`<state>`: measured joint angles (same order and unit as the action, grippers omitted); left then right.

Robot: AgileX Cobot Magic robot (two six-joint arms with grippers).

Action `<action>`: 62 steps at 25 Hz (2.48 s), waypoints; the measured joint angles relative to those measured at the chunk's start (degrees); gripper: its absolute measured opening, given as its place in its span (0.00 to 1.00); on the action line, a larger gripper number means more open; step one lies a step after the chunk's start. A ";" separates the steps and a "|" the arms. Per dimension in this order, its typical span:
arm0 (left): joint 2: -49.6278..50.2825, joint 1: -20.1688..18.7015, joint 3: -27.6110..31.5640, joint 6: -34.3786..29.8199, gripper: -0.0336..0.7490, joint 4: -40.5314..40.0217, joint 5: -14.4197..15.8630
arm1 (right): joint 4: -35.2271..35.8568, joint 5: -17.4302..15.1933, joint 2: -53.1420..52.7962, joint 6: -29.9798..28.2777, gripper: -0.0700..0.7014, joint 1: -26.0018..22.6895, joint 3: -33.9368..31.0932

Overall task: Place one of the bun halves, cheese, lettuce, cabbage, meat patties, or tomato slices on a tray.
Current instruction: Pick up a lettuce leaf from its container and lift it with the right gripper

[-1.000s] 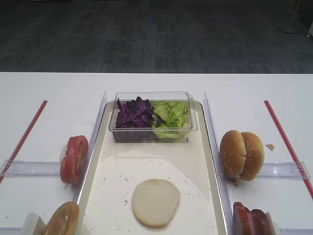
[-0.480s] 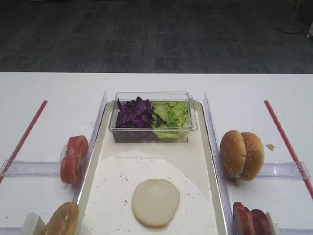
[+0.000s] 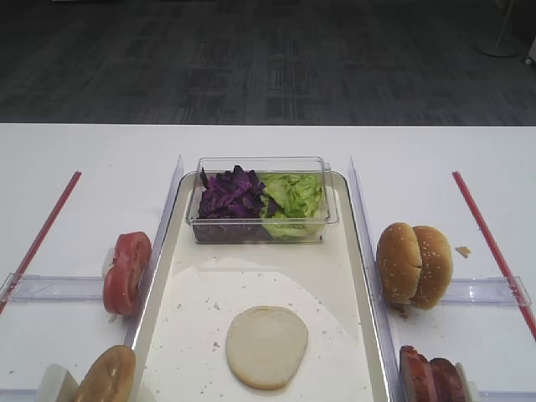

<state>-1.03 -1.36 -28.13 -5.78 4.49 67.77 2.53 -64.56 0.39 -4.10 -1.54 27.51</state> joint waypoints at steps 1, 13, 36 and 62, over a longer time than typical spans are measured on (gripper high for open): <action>0.00 0.00 0.00 0.00 0.75 0.00 0.00 | 0.04 0.00 0.96 0.21 0.91 0.00 0.28; 0.00 0.00 0.00 0.00 0.75 0.00 0.00 | 0.40 4.55 20.30 1.45 0.91 0.00 9.00; 0.00 0.00 0.00 0.00 0.75 0.00 0.00 | 7.52 11.49 72.33 -4.72 0.90 0.00 34.75; 0.00 0.00 0.00 0.00 0.75 0.00 0.00 | 10.50 10.90 103.68 -7.80 0.90 0.04 50.93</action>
<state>-1.03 -1.36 -28.13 -5.78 4.49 67.77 13.03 -53.66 104.07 -11.90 -1.50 78.44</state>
